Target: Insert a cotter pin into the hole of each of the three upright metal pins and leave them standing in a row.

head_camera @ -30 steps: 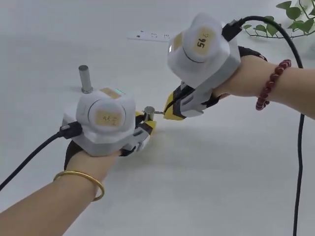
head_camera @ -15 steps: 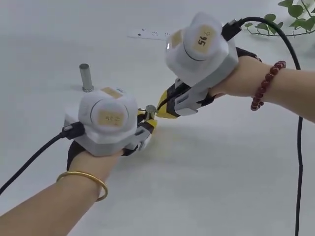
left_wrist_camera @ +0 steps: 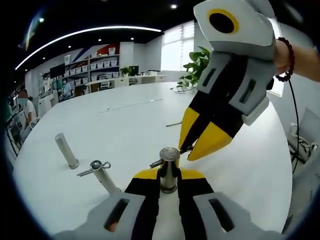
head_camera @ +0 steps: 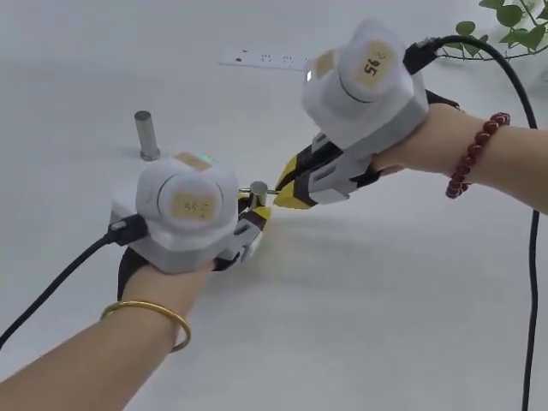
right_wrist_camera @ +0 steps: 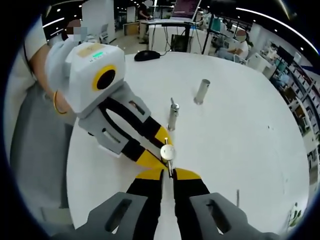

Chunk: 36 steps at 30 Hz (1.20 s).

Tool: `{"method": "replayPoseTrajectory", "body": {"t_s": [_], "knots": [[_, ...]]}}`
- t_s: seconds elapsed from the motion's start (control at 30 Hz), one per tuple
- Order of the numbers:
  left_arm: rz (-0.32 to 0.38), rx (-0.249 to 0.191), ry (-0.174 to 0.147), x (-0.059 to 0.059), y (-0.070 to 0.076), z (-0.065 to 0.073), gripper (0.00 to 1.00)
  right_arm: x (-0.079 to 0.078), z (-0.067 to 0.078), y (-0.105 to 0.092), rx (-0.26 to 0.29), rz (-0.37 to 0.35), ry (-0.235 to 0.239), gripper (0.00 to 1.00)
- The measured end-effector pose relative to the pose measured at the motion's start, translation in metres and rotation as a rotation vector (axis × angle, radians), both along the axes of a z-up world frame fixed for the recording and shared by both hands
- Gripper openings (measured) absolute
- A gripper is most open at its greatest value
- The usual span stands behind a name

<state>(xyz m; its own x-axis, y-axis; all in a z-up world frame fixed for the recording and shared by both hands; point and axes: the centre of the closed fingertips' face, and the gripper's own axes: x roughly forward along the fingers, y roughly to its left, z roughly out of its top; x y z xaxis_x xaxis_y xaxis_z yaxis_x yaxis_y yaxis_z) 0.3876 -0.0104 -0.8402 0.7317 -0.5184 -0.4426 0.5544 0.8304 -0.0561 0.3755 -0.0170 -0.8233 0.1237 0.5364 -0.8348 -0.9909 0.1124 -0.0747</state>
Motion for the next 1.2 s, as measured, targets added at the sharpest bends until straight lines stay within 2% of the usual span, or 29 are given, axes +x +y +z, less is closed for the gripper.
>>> {"method": "replayPoseTrajectory", "body": {"t_s": [0.13,0.43,0.63,0.87,1.0,1.1,1.2], "knots": [[0.004,-0.002,0.002,0.000,0.000,0.000,0.11,-0.002,0.002,0.002,0.026,-0.015,0.008,0.10],[0.013,-0.011,0.011,0.001,0.001,-0.001,0.11,-0.004,0.004,0.007,0.041,-0.014,0.005,0.08],[0.018,-0.014,0.014,0.001,0.001,-0.001,0.11,-0.006,0.008,0.008,0.083,-0.047,0.032,0.16],[0.022,-0.013,0.014,0.001,0.001,-0.001,0.11,-0.002,0.009,0.002,0.077,-0.054,0.020,0.16],[0.023,-0.012,0.012,0.001,0.001,-0.001,0.11,-0.001,0.005,-0.006,0.033,-0.040,-0.001,0.10],[0.024,-0.011,0.011,0.001,0.001,-0.001,0.11,0.002,0.004,-0.006,0.037,-0.043,-0.006,0.06],[0.026,-0.010,0.010,0.001,0.001,-0.001,0.11,0.002,0.005,-0.004,0.040,-0.043,-0.006,0.06]]}}
